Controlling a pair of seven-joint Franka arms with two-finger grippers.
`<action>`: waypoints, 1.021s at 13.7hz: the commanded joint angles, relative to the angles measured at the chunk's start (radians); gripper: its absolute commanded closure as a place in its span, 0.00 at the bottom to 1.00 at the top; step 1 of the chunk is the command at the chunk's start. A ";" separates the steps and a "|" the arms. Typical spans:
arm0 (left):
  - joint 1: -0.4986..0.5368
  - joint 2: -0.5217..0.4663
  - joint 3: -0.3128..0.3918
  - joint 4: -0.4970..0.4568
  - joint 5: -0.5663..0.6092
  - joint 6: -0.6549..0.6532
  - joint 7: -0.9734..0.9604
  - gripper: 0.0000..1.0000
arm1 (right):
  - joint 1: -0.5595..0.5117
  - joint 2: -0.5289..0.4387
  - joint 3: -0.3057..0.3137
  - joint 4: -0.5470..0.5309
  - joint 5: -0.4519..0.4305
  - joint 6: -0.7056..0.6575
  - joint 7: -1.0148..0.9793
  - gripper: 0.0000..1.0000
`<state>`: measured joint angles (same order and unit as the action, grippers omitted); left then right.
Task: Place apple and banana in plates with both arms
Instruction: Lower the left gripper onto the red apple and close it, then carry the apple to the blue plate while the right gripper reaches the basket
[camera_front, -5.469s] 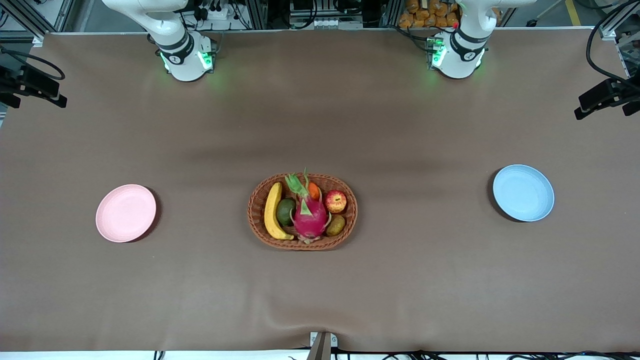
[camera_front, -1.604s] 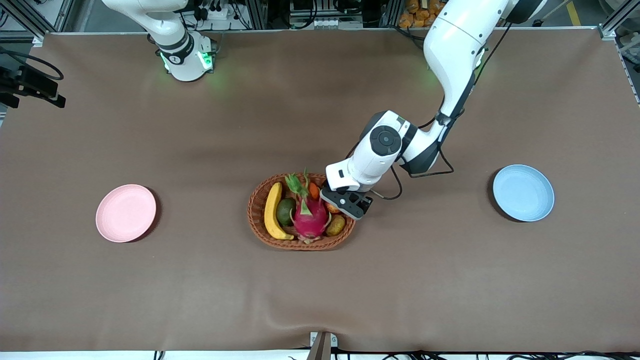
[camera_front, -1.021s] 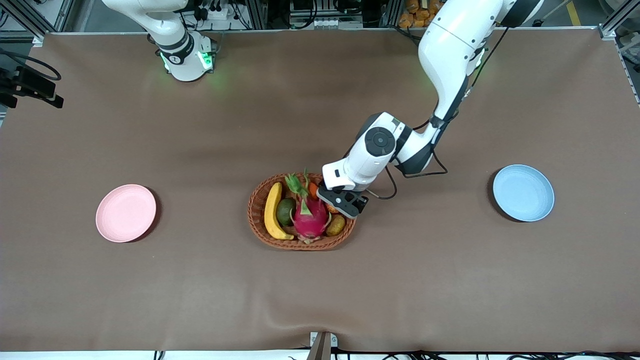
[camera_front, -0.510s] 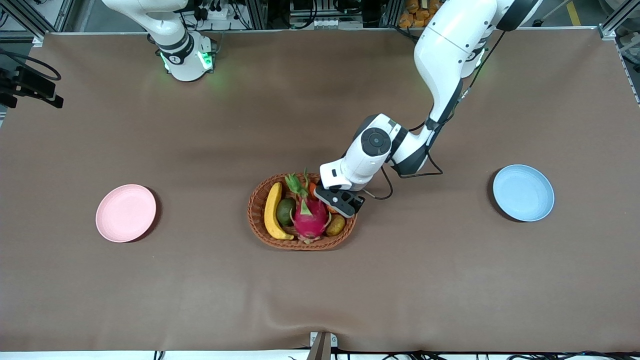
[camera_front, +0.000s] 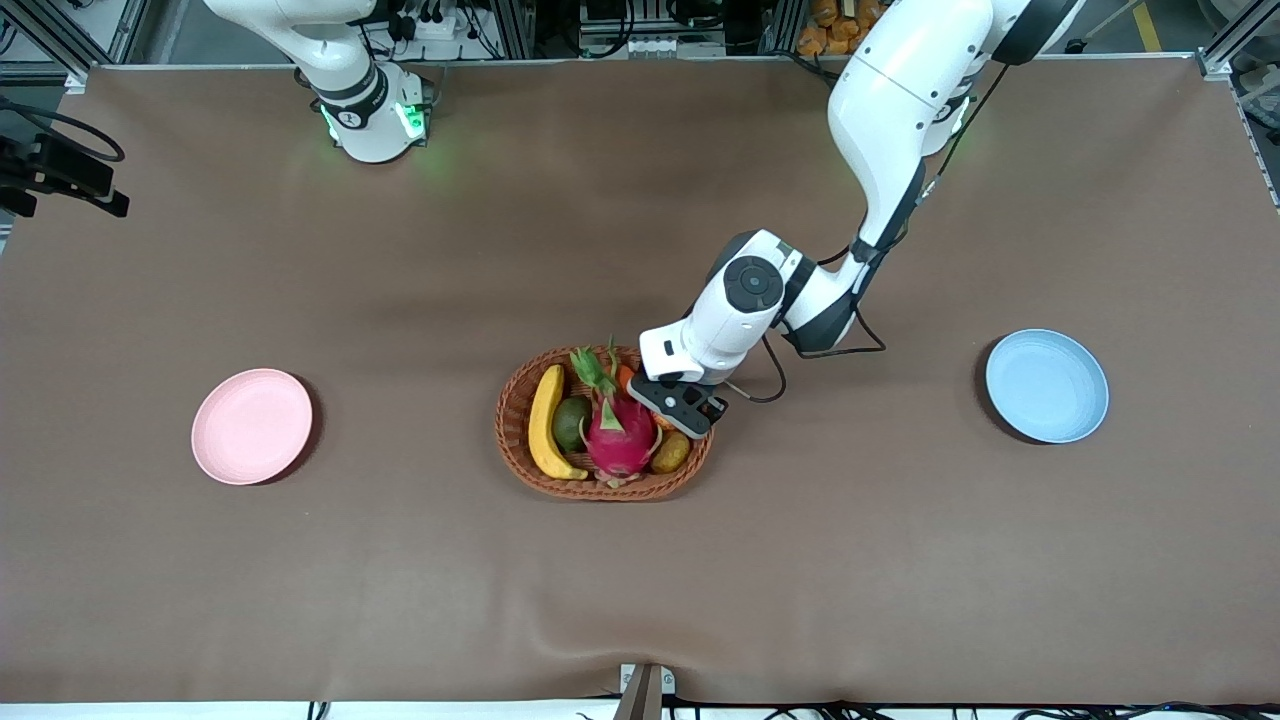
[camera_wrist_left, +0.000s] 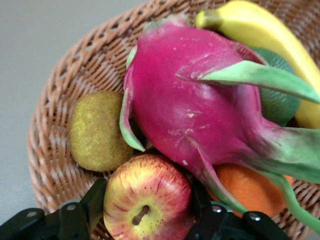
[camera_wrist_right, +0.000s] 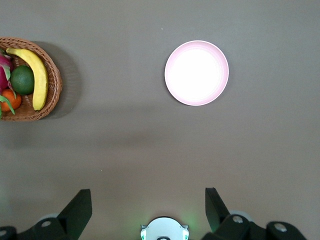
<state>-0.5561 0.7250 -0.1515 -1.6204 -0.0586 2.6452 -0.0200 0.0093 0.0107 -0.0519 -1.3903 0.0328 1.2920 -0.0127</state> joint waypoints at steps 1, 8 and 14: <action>-0.001 -0.093 0.000 -0.007 0.019 -0.078 -0.012 0.94 | 0.018 0.031 0.001 0.008 -0.007 0.036 -0.001 0.00; 0.096 -0.327 -0.002 -0.009 0.005 -0.459 -0.009 0.84 | 0.096 0.108 0.003 0.008 -0.008 0.089 0.002 0.00; 0.297 -0.450 0.003 -0.019 0.006 -0.737 -0.001 0.80 | 0.149 0.156 0.003 0.004 0.109 0.137 0.005 0.00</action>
<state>-0.2959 0.3354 -0.1428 -1.6073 -0.0586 1.9648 -0.0019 0.1632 0.1310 -0.0410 -1.3986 0.0845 1.4010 -0.0030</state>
